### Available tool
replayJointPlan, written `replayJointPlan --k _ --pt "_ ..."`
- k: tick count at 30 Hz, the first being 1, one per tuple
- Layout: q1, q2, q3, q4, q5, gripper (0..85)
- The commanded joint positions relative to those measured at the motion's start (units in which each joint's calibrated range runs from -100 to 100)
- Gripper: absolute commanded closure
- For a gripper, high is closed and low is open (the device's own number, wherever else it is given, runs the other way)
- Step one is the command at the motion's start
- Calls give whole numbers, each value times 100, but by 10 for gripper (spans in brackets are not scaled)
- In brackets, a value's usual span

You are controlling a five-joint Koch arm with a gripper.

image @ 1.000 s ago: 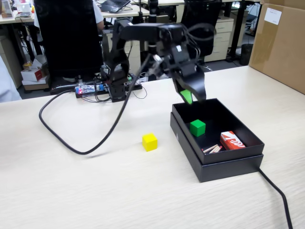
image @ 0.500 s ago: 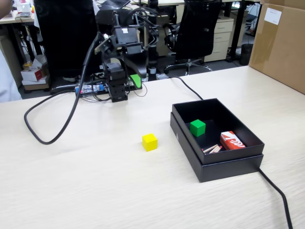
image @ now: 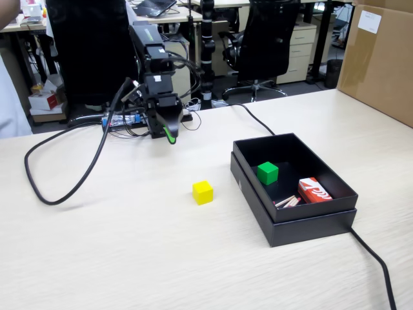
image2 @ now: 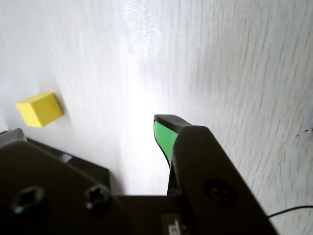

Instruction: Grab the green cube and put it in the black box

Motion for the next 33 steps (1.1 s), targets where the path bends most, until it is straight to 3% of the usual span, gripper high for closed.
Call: replayJointPlan --k 1,9,17,33 --pt "-34 -117 -205 719 -24 337" --pt "-29 -117 -1692 2378 -103 335" --pt "-44 -117 -2671 2966 -259 335" --pt "-68 -117 -2916 3026 -342 352"
